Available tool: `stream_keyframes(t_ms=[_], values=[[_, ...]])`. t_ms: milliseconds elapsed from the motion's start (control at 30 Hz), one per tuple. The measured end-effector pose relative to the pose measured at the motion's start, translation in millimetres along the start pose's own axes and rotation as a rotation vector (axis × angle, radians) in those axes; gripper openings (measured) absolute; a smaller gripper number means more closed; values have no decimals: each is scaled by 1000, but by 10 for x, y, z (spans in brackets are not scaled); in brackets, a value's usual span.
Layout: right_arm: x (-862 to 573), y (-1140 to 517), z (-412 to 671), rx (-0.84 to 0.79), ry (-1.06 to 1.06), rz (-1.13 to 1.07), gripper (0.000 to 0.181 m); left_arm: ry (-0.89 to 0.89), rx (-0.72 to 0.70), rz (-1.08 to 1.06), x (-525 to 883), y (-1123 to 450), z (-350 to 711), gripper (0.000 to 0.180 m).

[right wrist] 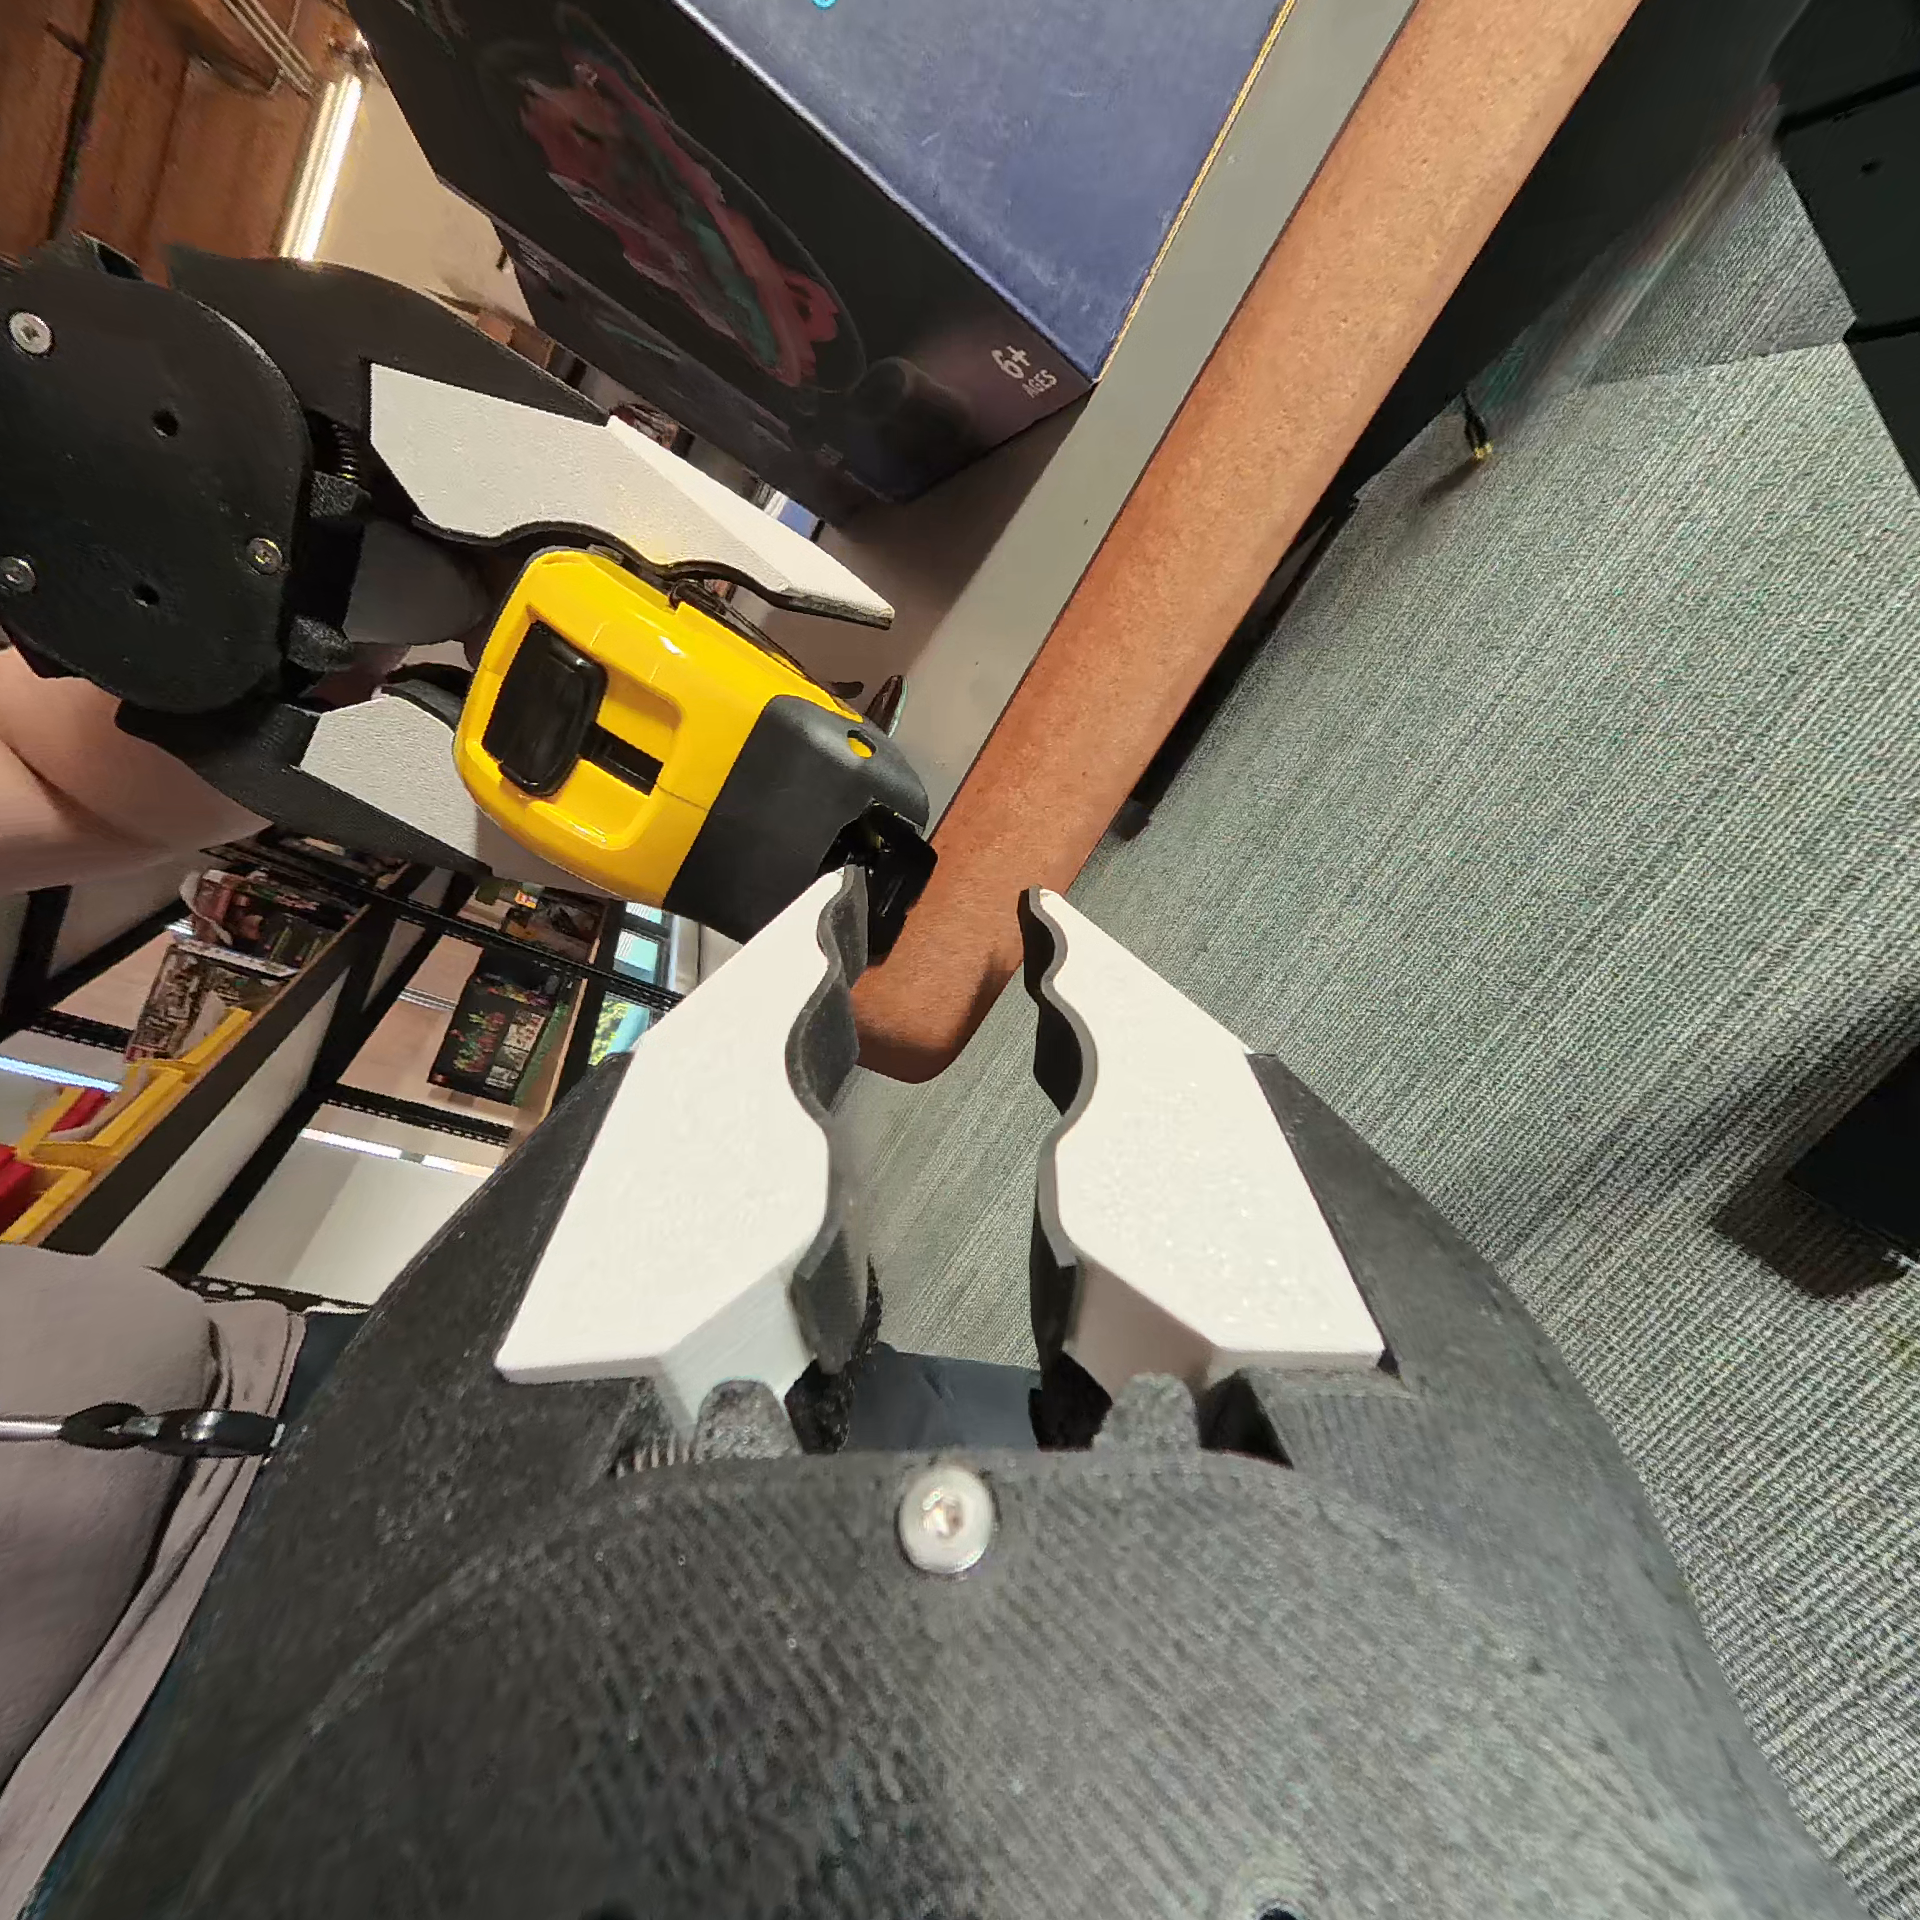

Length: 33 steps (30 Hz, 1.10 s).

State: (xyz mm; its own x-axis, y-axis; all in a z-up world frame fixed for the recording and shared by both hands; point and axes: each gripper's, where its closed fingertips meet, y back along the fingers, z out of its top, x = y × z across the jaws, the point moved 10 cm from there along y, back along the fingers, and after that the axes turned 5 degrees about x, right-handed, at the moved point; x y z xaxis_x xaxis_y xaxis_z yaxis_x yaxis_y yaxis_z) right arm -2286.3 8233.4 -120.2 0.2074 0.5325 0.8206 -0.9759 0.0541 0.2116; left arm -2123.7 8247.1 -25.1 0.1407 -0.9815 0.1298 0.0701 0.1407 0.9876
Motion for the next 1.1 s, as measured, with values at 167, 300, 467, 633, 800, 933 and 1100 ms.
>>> stream_keyframes(t_ms=[167, 300, 467, 633, 800, 933, 1100], values=[[6, 12, 18, 11, 9, 0, 28, 5, -50, -14, 0, -65, 57, 78], [-23, 11, 13, 14, -8, 23, 30, -8, -60, 0, -3, -63, 43, 76], [-12, 13, 28, 31, -1, 12, 29, -8, -58, -1, -6, -56, 34, 76], [2, 14, 40, 41, 5, -1, 29, -10, -56, -4, -2, -52, 6, 76], [-10, 3, 24, 28, 4, 7, 29, -4, -58, -8, 9, -48, -54, 76], [-11, 3, 16, 19, 9, 9, 29, -5, -60, -6, 3, -44, -100, 76], [-3, 11, 18, 21, 20, 2, 29, -2, -69, -6, 12, -40, -197, 76]])
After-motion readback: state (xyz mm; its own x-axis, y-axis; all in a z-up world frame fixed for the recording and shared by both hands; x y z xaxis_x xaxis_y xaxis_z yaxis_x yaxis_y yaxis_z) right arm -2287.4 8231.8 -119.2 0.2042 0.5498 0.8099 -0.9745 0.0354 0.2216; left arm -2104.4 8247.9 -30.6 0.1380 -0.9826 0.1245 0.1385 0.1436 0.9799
